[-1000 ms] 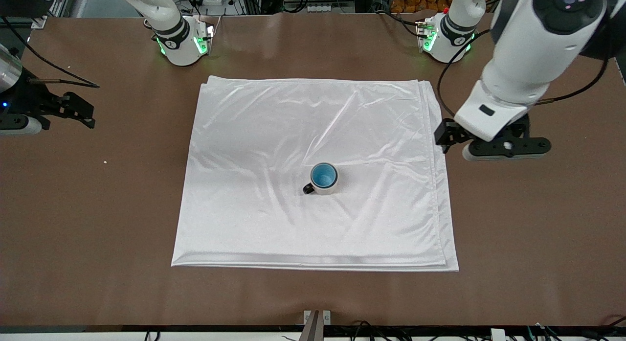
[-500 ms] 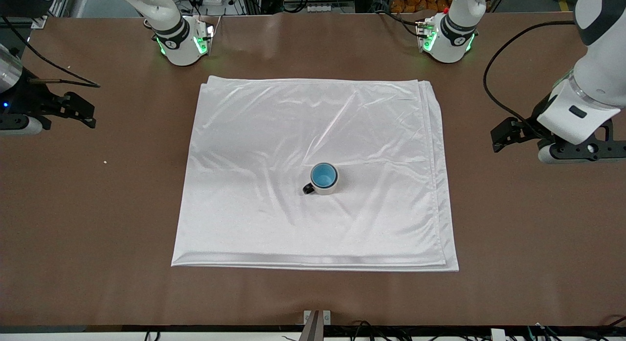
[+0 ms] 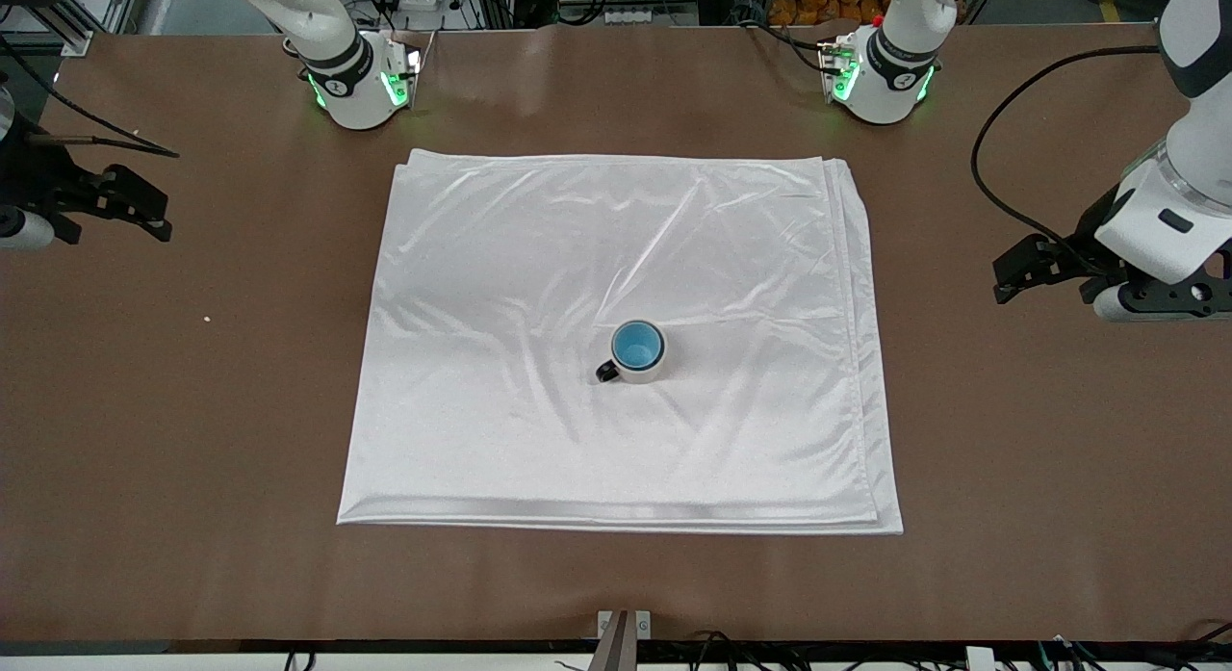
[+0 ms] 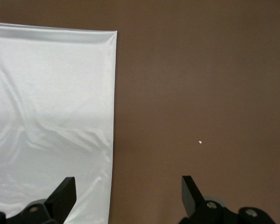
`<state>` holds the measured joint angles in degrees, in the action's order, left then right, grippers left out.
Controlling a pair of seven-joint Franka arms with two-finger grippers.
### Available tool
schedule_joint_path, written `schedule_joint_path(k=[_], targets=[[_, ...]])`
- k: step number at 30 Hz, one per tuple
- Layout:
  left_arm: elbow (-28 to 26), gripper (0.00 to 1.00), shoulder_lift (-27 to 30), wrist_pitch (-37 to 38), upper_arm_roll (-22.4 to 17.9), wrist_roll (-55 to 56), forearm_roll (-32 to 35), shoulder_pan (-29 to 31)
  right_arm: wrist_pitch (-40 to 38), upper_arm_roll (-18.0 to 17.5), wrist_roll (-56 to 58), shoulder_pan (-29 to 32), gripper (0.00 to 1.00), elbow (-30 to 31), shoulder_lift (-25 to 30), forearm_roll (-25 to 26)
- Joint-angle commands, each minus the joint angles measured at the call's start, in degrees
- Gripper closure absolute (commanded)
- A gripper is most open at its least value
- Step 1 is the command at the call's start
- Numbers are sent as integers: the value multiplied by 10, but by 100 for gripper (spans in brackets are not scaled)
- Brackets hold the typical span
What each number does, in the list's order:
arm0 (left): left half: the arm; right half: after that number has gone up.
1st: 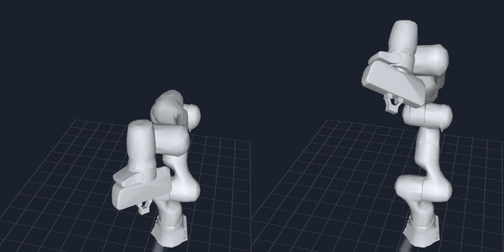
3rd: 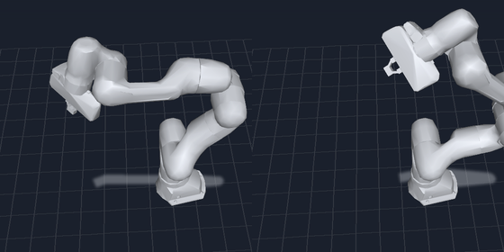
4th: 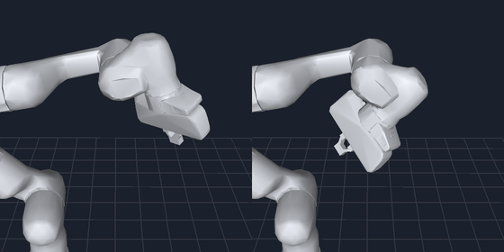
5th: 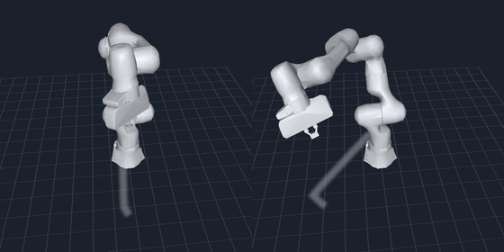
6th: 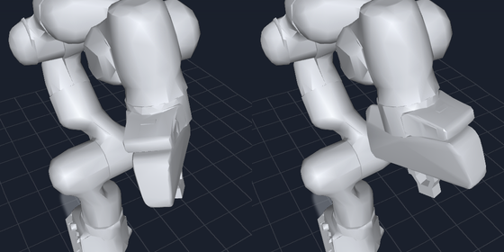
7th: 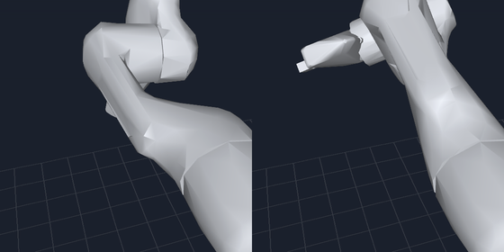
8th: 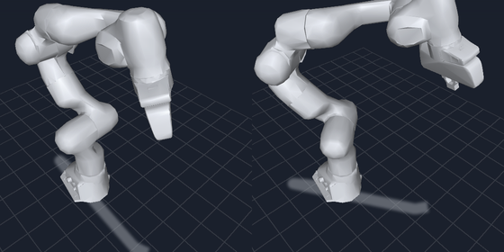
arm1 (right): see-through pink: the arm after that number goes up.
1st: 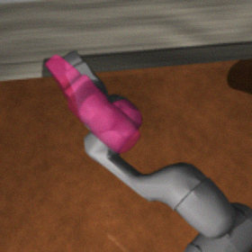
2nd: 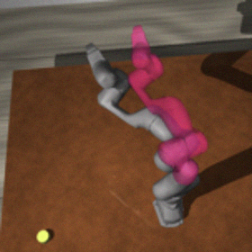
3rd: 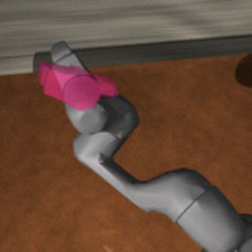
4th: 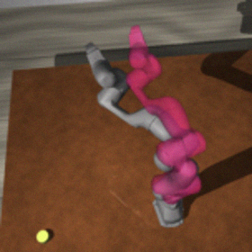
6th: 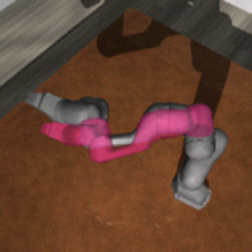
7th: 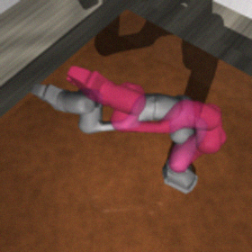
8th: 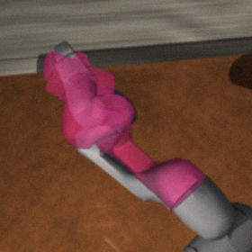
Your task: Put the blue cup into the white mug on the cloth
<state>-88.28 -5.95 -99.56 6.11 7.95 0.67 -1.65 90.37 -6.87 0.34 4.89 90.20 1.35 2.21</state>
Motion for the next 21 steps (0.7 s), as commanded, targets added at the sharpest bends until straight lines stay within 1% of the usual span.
schedule_joint_path(k=[1, 5, 18, 21], targets=[[-40, 0, 34, -19, 5, -15, -15, 10, -10, -2, 3, 8, 0, -9, 1, -33], [-39, 0, 38, -18, 6, -36, -15, 31, -8, -2, 4, 8, 0, -10, 0, -36], [-32, 0, 46, 15, 1, -43, -7, 42, -12, -4, 4, 18, 0, -12, 0, -37], [-22, 0, 46, 15, 2, -43, -7, 42, -13, -3, 5, 18, 0, -12, 0, -37]])
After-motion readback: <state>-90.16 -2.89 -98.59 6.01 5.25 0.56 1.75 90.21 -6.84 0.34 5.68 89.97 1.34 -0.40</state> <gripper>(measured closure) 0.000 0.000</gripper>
